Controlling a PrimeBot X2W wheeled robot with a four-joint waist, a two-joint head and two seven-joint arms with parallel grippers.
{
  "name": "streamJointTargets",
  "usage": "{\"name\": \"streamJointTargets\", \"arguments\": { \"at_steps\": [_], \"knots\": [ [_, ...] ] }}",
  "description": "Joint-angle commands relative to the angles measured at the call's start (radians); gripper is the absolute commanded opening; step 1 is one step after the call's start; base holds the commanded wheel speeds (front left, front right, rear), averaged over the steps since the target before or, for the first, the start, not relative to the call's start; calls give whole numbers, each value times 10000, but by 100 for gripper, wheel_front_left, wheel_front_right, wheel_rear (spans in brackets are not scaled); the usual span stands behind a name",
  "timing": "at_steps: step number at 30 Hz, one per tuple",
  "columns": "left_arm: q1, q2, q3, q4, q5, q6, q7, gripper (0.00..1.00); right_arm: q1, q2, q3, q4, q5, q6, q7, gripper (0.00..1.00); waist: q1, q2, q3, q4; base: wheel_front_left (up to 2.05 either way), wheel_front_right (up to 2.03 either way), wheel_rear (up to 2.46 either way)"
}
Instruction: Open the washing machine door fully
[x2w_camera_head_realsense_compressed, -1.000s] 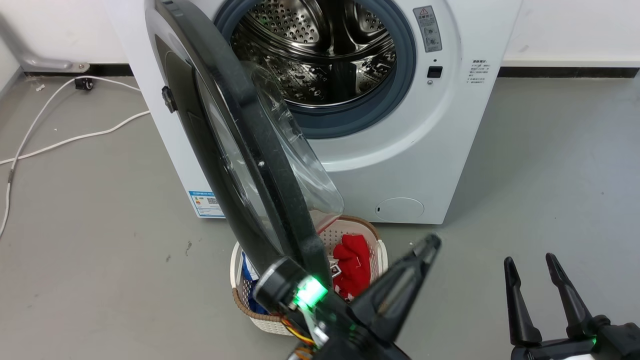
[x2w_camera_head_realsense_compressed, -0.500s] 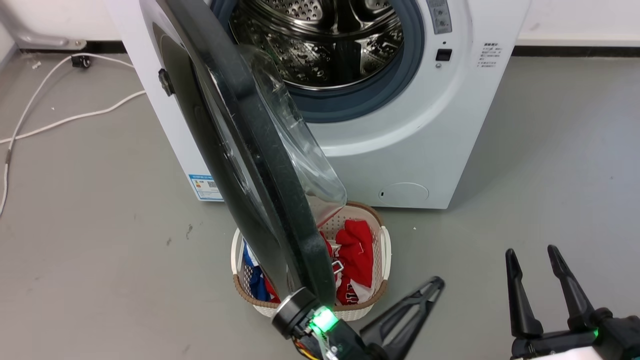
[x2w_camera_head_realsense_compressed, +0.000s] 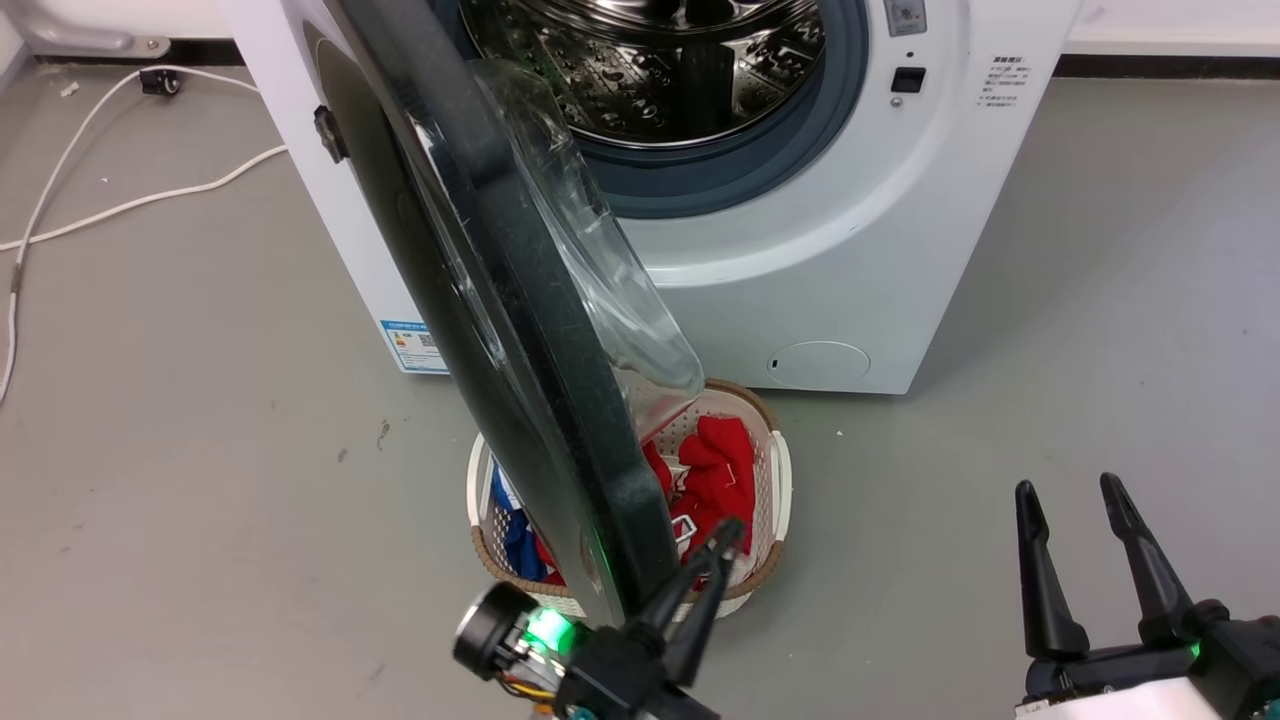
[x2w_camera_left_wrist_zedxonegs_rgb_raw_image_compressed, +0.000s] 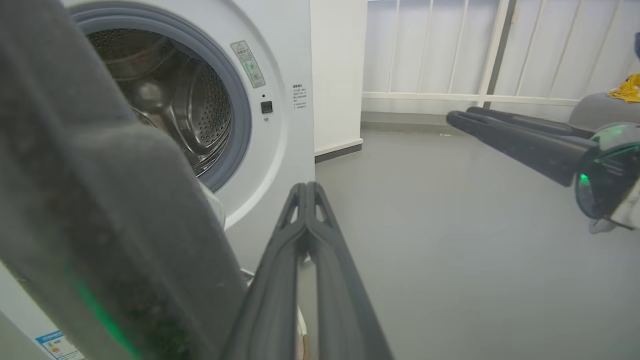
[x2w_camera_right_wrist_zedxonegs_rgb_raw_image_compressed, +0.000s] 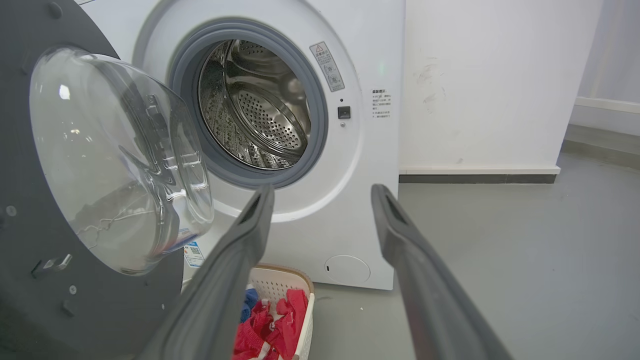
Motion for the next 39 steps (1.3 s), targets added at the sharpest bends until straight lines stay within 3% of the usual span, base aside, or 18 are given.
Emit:
{"name": "streamJointTargets", "arguments": {
  "at_steps": [1,14,32,39],
  "knots": [
    [-120,-10,147,8,-47,68,-10,0,-118,37,2,22,-26,-2,-17,100,-1,0,14,31,0,0,0],
    [201,325,1838,-81,-129,595,18,0,-39,35,86,168,-30,-3,-17,100,-1,0,-13,692,0,0,0],
    [1418,401,3111,-711,-179,962,8,0,49,32,51,370,-85,-3,-17,100,-1,0,157,1969,0,0,0],
    [1601,612,4440,-676,-522,1131,5,0,-38,32,56,449,-129,-3,-17,100,-1,0,230,2221,0,0,0]
  ]
}}
